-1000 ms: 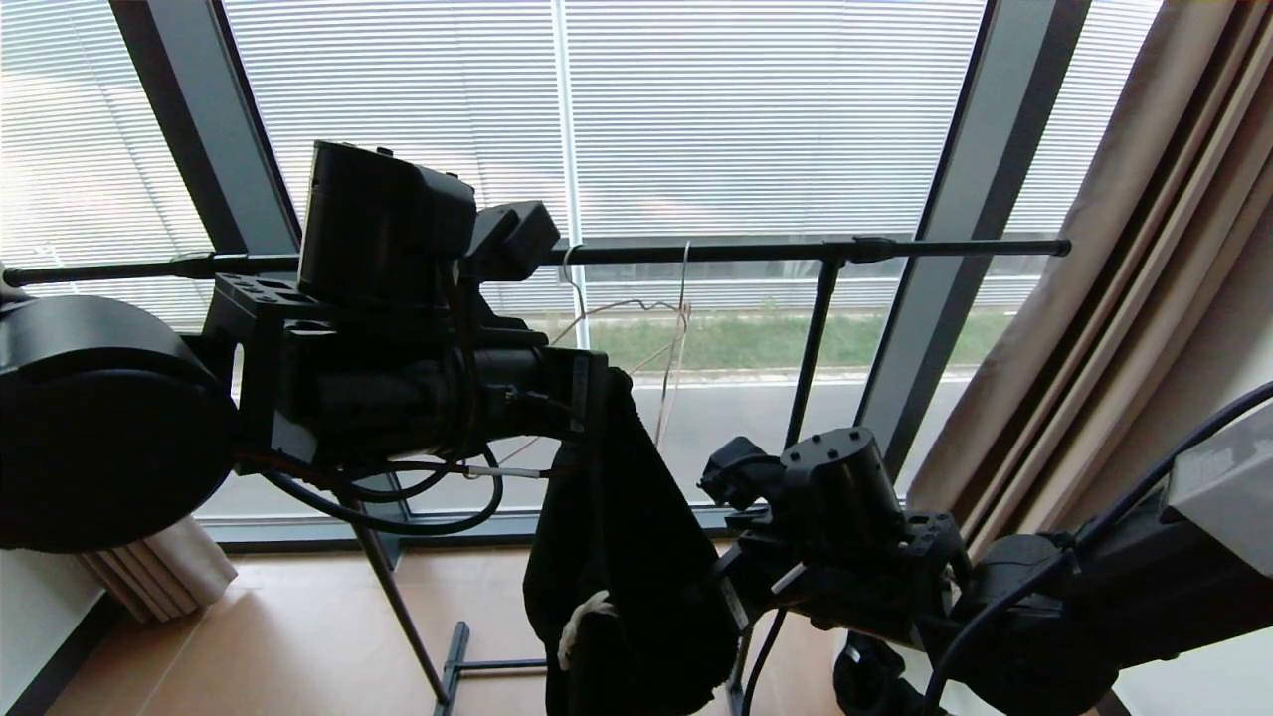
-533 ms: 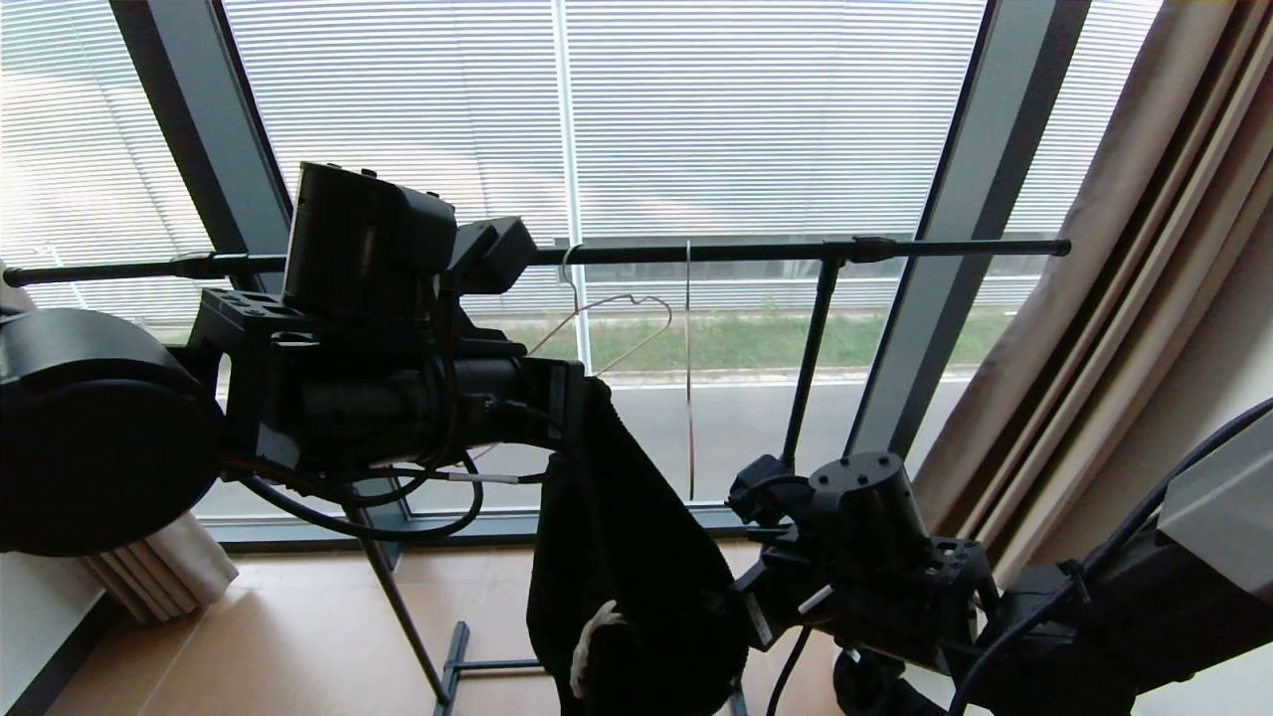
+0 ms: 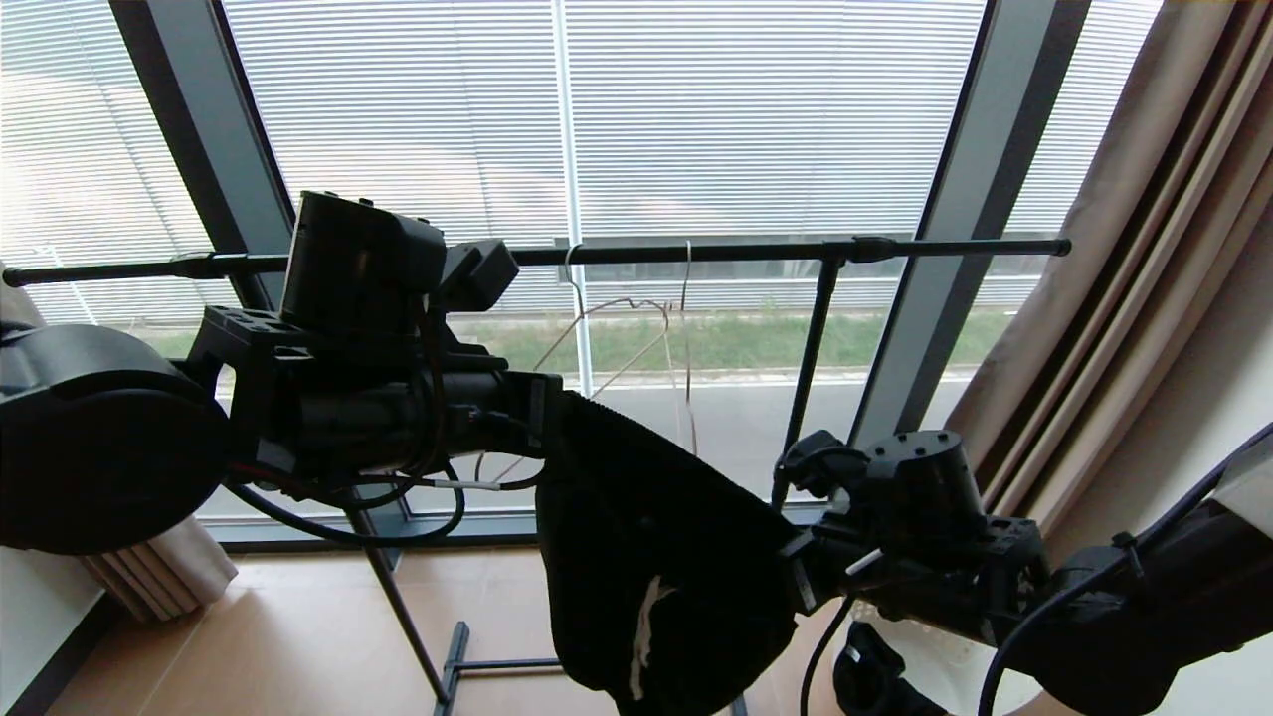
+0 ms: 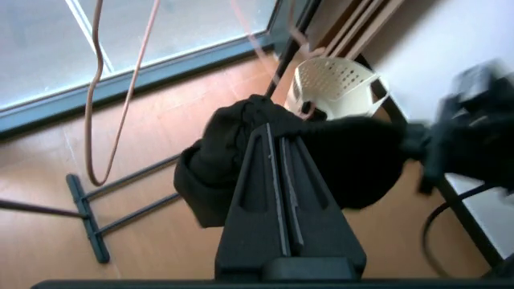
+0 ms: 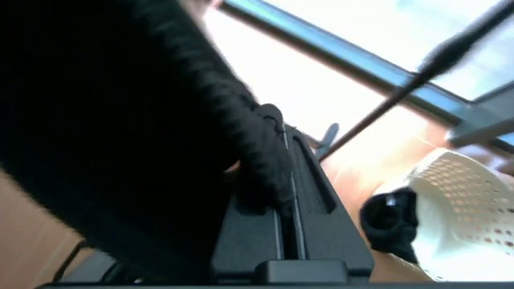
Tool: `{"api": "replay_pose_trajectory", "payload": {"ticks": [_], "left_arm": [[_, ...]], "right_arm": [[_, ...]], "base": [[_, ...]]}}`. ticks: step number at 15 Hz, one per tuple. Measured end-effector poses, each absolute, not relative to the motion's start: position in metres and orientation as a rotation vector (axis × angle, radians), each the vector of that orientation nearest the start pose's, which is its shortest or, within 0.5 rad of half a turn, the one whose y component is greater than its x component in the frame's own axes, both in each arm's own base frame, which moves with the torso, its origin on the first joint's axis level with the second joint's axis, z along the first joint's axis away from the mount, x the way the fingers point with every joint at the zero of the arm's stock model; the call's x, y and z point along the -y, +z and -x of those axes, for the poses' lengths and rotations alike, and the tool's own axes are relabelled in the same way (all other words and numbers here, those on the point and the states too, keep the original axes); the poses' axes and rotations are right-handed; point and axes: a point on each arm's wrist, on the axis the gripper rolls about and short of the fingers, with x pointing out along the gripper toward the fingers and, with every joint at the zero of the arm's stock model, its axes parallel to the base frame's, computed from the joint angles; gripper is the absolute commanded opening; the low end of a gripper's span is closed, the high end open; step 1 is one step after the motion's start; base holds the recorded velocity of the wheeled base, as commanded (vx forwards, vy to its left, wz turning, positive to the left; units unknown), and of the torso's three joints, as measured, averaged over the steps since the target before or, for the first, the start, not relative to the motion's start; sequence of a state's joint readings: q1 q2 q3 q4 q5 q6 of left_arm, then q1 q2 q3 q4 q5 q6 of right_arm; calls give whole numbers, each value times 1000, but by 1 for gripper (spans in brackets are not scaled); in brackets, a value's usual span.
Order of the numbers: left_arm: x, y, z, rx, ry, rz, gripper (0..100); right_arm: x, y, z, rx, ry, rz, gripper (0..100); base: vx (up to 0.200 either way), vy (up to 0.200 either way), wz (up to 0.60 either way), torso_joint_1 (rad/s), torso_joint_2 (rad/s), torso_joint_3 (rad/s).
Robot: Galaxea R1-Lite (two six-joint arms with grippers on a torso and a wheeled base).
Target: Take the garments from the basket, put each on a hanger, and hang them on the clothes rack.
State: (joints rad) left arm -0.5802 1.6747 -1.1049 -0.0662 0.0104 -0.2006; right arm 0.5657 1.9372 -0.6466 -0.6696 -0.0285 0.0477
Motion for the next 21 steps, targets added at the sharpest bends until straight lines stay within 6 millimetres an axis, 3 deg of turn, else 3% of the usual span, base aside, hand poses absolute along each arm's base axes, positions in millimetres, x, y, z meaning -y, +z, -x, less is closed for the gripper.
{"api": "replay_pose_trajectory", "payload": {"ticks": [2,3,10,17,21], "left_arm": [[167,206,-261,-578,-490,30,0],[168,197,-261,-602,-492,1,100],[158,164,-259,-625,-488,-70,100],[155,167,-275,-586,-477,-95,100],[159,176,-274,-580,-633,-40,100]], "right_arm": [[-158,88,-265,-574,483,119,0],[-154,95,-264,-550,476,109,0],[-138,123,-262,-460,425,78,0],[-127,142,-257,-397,399,61,0],[-131,141,-254,-400,402,69,0]], "base": [[0,0,0,0,0,0],[0,0,0,0,0,0],[0,0,0,0,0,0],[0,0,0,0,0,0],[0,0,0,0,0,0]]}}
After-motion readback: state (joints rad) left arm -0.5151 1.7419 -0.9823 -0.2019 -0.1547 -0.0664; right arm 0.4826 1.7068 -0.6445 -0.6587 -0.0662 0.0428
